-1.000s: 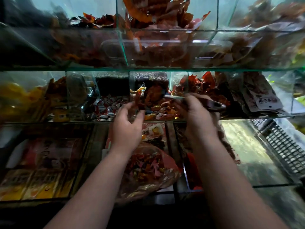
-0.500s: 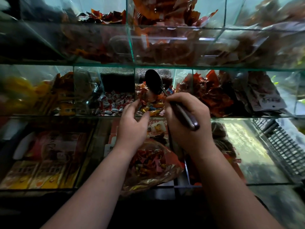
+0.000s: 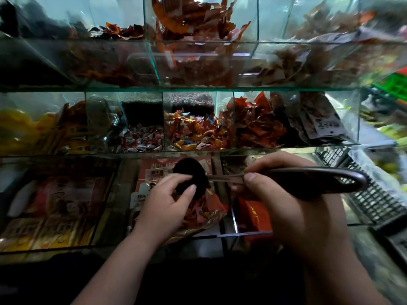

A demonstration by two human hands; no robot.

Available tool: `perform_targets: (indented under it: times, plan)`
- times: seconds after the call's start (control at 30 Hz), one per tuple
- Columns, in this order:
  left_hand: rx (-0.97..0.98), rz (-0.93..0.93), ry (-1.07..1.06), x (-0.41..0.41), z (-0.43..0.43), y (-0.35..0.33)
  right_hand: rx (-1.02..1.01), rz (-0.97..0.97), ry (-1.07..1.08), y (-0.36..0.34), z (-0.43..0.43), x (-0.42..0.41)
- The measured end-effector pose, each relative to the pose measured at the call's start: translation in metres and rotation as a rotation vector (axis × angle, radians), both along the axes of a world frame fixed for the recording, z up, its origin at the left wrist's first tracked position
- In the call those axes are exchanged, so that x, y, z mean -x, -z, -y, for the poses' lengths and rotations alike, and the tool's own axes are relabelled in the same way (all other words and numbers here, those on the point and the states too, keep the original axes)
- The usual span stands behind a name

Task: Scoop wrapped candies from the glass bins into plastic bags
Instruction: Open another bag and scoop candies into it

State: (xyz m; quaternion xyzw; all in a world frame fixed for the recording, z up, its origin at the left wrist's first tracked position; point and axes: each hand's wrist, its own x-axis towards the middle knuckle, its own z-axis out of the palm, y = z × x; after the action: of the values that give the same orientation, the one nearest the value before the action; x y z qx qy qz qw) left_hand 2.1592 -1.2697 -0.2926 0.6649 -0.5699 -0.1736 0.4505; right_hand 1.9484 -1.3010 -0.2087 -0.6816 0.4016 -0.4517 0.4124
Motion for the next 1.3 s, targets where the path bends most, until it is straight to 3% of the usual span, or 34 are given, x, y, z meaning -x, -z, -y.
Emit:
perform_targets:
  times: [0.03,0.13,0.27,0.33,0.47,0.53,0.7,0.87,0.93,1.1,1.2,1.3]
  plan:
    - [-0.011,0.001,-0.01,-0.002,-0.009,0.006,-0.071,-0.005,-0.022,-0.002,0.0,0.002]
    - [-0.031,-0.046,-0.142,-0.008,-0.029,0.023,0.012,-0.124,-0.104,-0.01,-0.007,0.008]
    - [0.109,0.293,-0.378,-0.023,-0.04,0.029,-0.016,-0.335,-0.119,0.017,-0.001,-0.017]
    - [0.01,0.341,-0.424,-0.033,-0.041,0.03,-0.087,-0.364,-0.087,0.041,0.009,-0.031]
    - [-0.176,0.148,-0.376,-0.04,-0.041,0.041,-0.164,-0.39,-0.08,0.088,0.015,-0.049]
    - [-0.146,0.123,-0.367,-0.041,-0.041,0.049,-0.151,-0.418,-0.089,0.106,0.016,-0.055]
    - [-0.083,0.083,-0.405,-0.039,-0.038,0.058,0.103,-0.613,-0.221,0.119,0.016,-0.058]
    - [-0.043,0.034,-0.371,-0.03,-0.033,0.063,-0.094,-0.535,-0.389,0.112,0.021,-0.048]
    - [-0.037,0.024,-0.377,-0.029,-0.033,0.065,-0.1,-0.508,-0.38,0.111,0.021,-0.045]
    - [-0.017,0.013,-0.39,-0.03,-0.03,0.066,0.118,-0.577,-0.278,0.115,0.021,-0.04]
    - [-0.015,-0.005,-0.394,-0.028,-0.031,0.068,0.07,-0.594,-0.209,0.125,0.017,-0.051]
    - [-0.018,0.016,-0.381,-0.025,-0.031,0.071,-0.158,-0.523,-0.149,0.131,0.019,-0.062]
